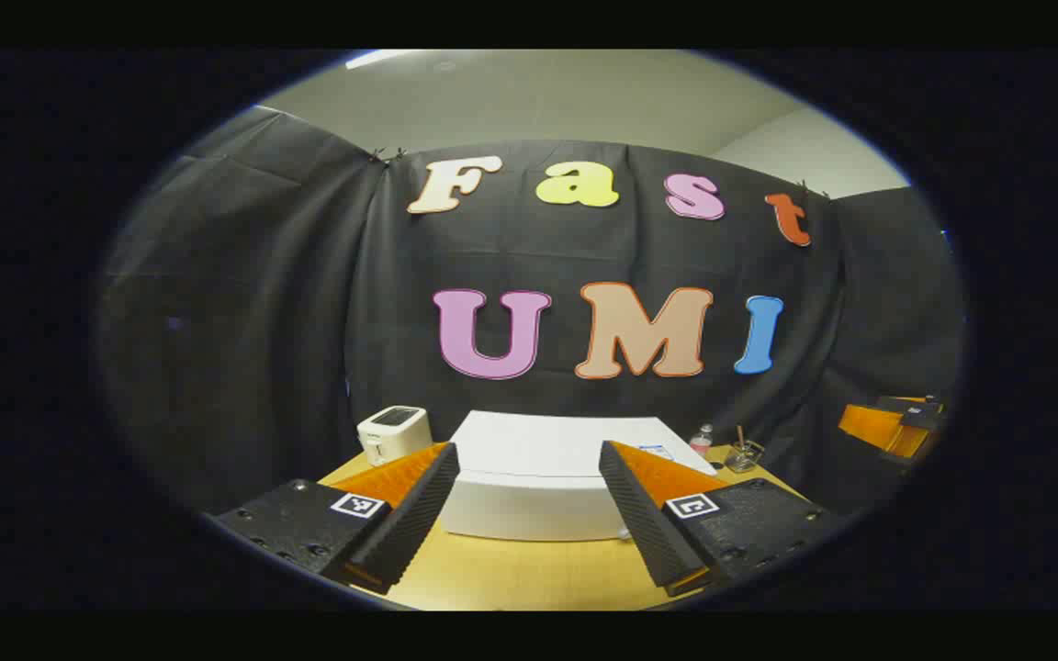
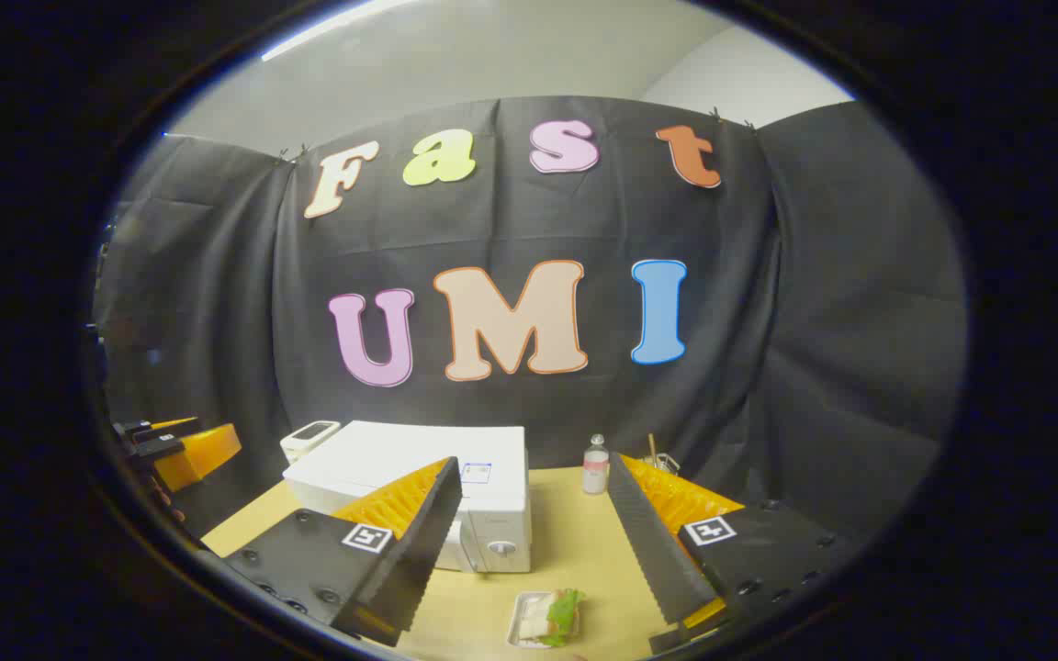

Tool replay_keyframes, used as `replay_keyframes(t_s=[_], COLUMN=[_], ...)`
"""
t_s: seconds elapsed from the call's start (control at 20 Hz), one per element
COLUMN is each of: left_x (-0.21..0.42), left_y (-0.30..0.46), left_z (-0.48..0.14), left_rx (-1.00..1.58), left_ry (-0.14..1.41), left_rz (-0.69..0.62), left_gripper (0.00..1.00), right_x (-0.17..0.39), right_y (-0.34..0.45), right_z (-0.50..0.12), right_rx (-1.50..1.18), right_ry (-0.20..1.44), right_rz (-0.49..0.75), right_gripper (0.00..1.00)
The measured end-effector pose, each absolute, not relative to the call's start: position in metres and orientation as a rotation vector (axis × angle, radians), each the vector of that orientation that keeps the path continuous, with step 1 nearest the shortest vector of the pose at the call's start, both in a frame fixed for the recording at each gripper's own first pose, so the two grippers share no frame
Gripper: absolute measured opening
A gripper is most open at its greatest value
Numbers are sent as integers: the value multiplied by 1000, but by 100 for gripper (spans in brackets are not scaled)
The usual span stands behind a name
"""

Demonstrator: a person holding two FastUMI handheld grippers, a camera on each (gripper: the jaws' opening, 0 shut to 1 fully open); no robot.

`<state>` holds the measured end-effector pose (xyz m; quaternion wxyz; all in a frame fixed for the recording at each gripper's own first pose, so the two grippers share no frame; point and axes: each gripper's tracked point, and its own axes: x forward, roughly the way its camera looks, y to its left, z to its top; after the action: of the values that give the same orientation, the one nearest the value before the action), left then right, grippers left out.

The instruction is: Open the microwave oven with the left hand, put the food in, and close the microwave oven.

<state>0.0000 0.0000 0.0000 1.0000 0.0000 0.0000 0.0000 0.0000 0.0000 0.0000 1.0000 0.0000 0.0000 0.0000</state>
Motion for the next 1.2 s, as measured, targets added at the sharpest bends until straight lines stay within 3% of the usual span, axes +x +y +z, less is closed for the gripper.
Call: replay_keyframes(t_s=[0.05,0.25,0.3,0.55,0.6,0.7,0.75,0.8,0.85,0.95,1.2], left_x=[0,-2,-2,-5,-6,-6,-6,-5,-5,-4,-1], left_y=[0,-6,-8,-20,-22,-21,-21,-21,-21,-21,-28], left_z=[0,4,4,0,-3,-6,-6,-7,-6,-7,-23], left_rx=[1,4,4,-26,-28,-27,-27,-25,-23,-18,0], left_ry=[-1,-9,-12,-2,5,14,17,20,22,25,62], left_rz=[11,36,33,25,24,27,27,29,28,25,1], left_gripper=[99,99,99,96,95,99,92,96,92,99,96], right_x=[2,6,7,9,9,8,9,8,7,8,10], right_y=[-4,-15,-18,-28,-30,-34,-36,-39,-40,-44,-44], right_z=[1,1,1,2,0,-1,-1,-3,-3,-5,-12], right_rx=[-3,-1,-3,14,17,18,16,14,12,10,16], right_ry=[0,2,2,-1,0,2,3,4,8,11,22], right_rz=[-1,14,13,10,11,8,4,-1,-5,-14,-14], right_gripper=[91,92,99,99,91,92,92,91,91,91,92])
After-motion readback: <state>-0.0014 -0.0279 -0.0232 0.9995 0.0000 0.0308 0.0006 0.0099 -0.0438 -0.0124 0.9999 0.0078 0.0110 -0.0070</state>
